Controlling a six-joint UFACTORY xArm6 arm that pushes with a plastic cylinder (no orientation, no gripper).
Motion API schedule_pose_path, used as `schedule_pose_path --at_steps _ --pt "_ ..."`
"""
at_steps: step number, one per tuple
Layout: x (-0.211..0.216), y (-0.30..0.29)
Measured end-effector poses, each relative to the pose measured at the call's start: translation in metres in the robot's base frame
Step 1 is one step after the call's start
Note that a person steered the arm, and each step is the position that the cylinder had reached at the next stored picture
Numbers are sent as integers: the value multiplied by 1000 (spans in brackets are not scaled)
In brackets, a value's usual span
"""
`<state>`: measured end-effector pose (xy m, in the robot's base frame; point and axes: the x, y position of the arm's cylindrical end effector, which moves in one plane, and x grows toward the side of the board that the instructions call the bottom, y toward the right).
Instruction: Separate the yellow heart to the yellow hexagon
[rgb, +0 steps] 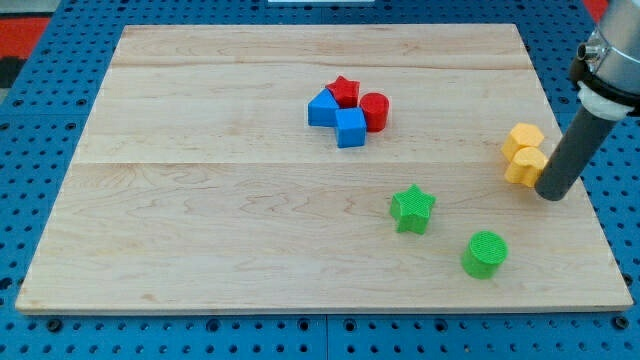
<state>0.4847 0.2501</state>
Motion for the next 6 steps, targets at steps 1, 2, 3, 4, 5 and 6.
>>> schedule_pose_path --at_steps 1,2,3,4,5,6 --pt "-14 4" --pt "-27 4" --pt "-20 15" --pt "36 25" --pt "55 14" --pt "37 -12"
